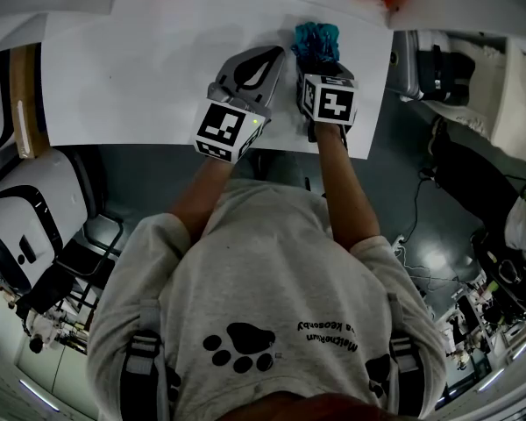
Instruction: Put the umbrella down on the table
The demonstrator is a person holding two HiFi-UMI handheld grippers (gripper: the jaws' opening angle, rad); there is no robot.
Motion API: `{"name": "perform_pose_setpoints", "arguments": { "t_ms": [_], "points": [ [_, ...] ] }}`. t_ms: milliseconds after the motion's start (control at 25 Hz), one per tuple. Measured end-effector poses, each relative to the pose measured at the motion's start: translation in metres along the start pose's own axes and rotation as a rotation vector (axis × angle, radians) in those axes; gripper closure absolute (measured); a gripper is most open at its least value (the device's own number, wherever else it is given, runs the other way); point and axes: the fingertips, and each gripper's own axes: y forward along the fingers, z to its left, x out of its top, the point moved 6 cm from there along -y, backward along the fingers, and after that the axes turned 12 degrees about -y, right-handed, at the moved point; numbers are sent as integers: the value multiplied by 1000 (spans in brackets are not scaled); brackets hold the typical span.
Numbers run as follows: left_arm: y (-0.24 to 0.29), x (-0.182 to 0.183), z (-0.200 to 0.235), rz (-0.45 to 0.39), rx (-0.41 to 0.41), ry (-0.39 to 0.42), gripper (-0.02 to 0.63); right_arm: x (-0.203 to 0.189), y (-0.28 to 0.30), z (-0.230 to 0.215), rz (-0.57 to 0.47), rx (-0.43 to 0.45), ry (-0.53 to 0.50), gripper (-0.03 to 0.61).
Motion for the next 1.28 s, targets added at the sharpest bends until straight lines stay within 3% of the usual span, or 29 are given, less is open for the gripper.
{"name": "perform_pose_setpoints", "arguments": {
  "t_ms": [800, 1280],
  "points": [
    [-12, 4, -6, -17, 9, -3, 603, 8, -25, 10, -39, 14, 11, 302],
    [-32, 12, -26, -50, -1, 0, 603, 31, -84, 20, -208, -36, -3, 302]
  ]
}}
